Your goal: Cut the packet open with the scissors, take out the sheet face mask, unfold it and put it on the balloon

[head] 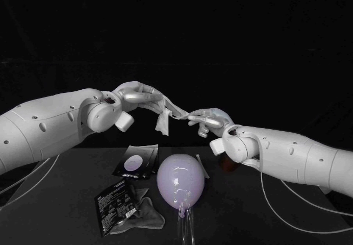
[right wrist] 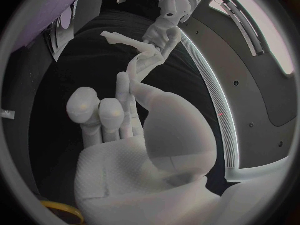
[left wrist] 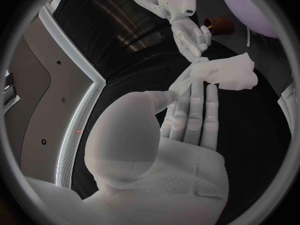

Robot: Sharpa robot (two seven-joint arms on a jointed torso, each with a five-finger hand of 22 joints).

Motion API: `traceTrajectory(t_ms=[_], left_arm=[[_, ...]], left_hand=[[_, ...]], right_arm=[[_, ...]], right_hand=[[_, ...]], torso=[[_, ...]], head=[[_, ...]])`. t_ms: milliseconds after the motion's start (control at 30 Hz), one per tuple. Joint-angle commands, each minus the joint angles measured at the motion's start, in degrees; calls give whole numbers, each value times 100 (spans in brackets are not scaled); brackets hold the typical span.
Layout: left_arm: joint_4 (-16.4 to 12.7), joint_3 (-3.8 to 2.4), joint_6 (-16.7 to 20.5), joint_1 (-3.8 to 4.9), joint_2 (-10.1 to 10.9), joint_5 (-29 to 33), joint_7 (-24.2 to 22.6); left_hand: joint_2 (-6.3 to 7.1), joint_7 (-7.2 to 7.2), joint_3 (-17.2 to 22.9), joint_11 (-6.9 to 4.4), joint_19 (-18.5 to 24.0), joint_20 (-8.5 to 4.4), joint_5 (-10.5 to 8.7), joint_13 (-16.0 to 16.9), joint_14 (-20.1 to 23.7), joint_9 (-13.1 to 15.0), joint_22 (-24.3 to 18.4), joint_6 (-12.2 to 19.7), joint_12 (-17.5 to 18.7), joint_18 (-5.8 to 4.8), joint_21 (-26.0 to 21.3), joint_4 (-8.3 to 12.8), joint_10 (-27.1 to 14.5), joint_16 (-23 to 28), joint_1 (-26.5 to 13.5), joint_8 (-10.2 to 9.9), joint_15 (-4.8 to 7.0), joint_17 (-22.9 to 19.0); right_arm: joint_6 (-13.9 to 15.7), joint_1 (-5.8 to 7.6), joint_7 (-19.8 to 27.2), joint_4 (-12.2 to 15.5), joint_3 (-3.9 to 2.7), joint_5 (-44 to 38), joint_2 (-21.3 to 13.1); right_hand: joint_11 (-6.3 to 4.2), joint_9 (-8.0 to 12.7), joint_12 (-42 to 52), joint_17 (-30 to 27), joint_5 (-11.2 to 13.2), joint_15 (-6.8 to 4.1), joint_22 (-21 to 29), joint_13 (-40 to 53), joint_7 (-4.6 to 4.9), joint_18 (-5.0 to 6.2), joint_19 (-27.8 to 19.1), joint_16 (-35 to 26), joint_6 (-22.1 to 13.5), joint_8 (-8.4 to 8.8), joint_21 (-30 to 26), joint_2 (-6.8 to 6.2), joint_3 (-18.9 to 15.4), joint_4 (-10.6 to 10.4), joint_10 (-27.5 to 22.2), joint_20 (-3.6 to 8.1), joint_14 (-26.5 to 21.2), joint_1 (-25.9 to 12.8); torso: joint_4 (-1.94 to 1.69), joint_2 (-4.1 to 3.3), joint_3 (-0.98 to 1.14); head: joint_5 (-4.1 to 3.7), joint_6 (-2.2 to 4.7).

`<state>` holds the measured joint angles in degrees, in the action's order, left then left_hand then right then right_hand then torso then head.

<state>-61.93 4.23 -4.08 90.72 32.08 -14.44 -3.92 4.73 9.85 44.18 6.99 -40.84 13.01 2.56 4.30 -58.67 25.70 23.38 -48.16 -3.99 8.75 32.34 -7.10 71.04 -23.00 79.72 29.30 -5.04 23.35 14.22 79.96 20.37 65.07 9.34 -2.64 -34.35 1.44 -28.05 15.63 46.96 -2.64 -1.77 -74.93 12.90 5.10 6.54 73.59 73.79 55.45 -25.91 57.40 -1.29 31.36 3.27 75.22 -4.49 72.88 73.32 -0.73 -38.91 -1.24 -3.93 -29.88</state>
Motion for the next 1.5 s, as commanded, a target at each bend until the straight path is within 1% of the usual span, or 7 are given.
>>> traceTrajectory(t_ms=[33, 200, 400, 667, 933, 1333, 1500], left_arm=[[-9, -2, 210, 8, 9, -48, -29], [-25, 17, 275, 1, 13, -177, -4], [-41, 52, 338, -14, 17, -274, 18], [-71, 69, 484, -23, 17, -282, -2], [-30, 101, 750, -61, 26, -359, -17], [139, 191, 1113, -205, 48, -778, -146], [209, 225, 1315, -277, 4, -969, -233]], left_hand=[[-45, 41, -28, -3, 57, -9, 20, 6, 44, 1113, 20, 3, 16, -55, 26, 7, 16, -42, 18, 15, 8, 11], [-46, 39, -31, -4, 65, -8, 19, 7, 44, 1116, 29, 3, 15, -56, 36, 4, 18, -46, 17, 16, 8, 13], [-51, 35, -36, -5, 78, -6, 19, 8, 45, 1122, 44, 3, 14, -58, 51, -10, 20, -52, 12, 16, 8, 17], [-58, 31, -41, -8, 87, -6, 19, 8, 43, 1130, 62, 3, 12, -57, 73, -25, 23, -61, 8, 17, 10, 23], [-40, 10, -58, -20, 99, -11, 19, 9, 35, 1140, 107, 11, 12, -49, 129, -21, 24, -88, 24, 11, 20, 38], [-1, -22, -128, -40, 191, 5, 20, 17, 77, 1128, 180, -43, -14, -66, 200, -49, 31, -174, 28, -26, 27, 91], [5, -84, -280, -90, 208, 3, 23, 69, 125, 1065, 366, -167, -157, -43, 434, -87, 55, -654, 67, -152, 87, 374]], right_arm=[[328, 90, -212, 94, -5, -717, -59], [541, 304, -599, 174, -4, -1513, -131], [546, 604, -1291, 168, -3, -2575, -161], [595, 797, -1784, 289, -2, -3533, -141], [929, 1001, -2073, 391, -2, -4139, -138], [1178, 1350, -2336, 519, -5, -4715, -150], [1191, 1503, -2433, 566, -13, -4916, -102]], right_hand=[[-7, -998, 41, -8, -15, -27, -665, 31, -4, -22, 46, 33, -38, -29, 45, -15, 58, 25, -33, 18, 18, -49], [-11, -1046, 76, 1, -15, -34, -670, 77, -1, -26, 69, 44, -44, -51, 77, -42, 110, 61, -36, 25, 49, -62], [-19, -1109, 130, 3, -15, -47, -679, 146, 1, -33, 116, 55, -37, -76, 136, -81, 200, 118, -32, 37, 114, -82], [-27, -1165, 179, 21, -15, -57, -705, 214, -1, -53, 193, 65, -22, -91, 254, -121, 298, 168, -26, 50, 187, -122], [-42, -1214, 230, 66, -15, -75, -750, 281, -9, -86, 305, 86, 6, -101, 443, -152, 397, 212, -6, 66, 283, -163], [-55, -1260, 275, 118, -15, -90, -792, 342, -20, -117, 398, 106, 33, -112, 608, -175, 472, 240, 15, 81, 361, -204], [-58, -1271, 286, 130, -15, -93, -799, 357, -22, -122, 414, 111, 38, -113, 637, -180, 488, 245, 18, 84, 378, -213]], torso=[[-2, 3, 2], [-3, 3, -1], [-5, 1, -9], [-10, -7, 0], [-4, -9, -5], [-4, -2, -6], [-9, -5, -6]], head=[[1, 4], [14, 22], [16, 45], [28, 60], [41, 62], [35, 75], [31, 88]])
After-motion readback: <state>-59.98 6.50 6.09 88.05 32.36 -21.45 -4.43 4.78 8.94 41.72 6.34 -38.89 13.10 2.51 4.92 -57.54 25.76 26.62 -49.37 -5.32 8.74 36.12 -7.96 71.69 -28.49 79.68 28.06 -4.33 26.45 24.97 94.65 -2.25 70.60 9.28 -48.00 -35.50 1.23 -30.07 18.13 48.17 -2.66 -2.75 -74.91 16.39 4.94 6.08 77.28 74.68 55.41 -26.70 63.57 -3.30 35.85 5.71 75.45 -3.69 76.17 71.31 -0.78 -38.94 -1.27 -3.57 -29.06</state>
